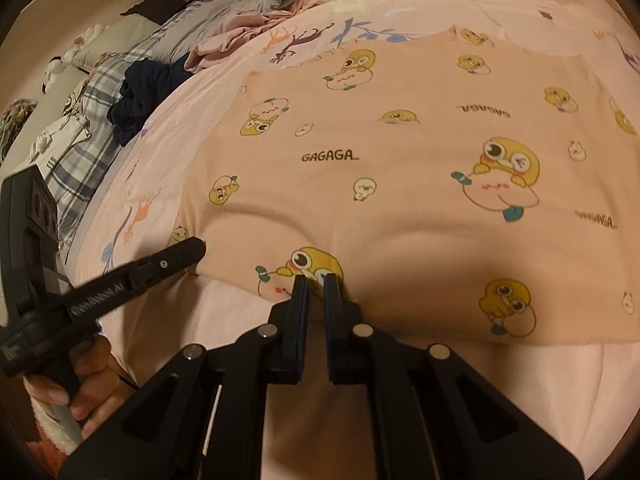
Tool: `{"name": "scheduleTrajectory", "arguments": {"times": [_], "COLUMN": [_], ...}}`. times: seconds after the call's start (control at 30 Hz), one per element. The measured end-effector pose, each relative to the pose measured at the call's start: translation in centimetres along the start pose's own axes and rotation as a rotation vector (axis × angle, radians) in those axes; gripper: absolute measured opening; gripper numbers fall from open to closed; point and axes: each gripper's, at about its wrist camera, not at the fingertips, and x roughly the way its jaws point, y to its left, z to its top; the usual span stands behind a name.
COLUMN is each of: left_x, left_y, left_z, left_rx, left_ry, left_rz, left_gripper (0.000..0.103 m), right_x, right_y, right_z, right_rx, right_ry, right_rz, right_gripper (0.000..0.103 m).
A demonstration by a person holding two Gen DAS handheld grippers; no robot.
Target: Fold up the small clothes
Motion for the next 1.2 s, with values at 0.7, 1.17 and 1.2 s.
{"name": "scheduleTrajectory", "arguments": {"times": [0.7, 1.17, 1.2], "left_x": [-3.8, -2.8, -2.7], "left_y": [0.6, 1.4, 1.3], "left_z": [-1.0, -0.6, -0.5], "left_rx": [0.034, -0.048, -0.043], "left_ry": [-0.138, -0.086, -0.087], "left_rz": [0.006, -0.1, -0.102], "left_gripper": [0.012, 0.012, 0.012], "right_x": [-1.0, 2.2, 1.9], "right_y": [3.2, 3.2, 3.1], "right_z": [0.6, 0.0, -0.3], "right_rx": [-0.092, -0.084, -0.081], "right_ry": [-0.128, -0.015, -0.009], "right_rz": [0.11, 0.122, 0.131], "right_gripper": [0.016, 0.013, 0.012]}}
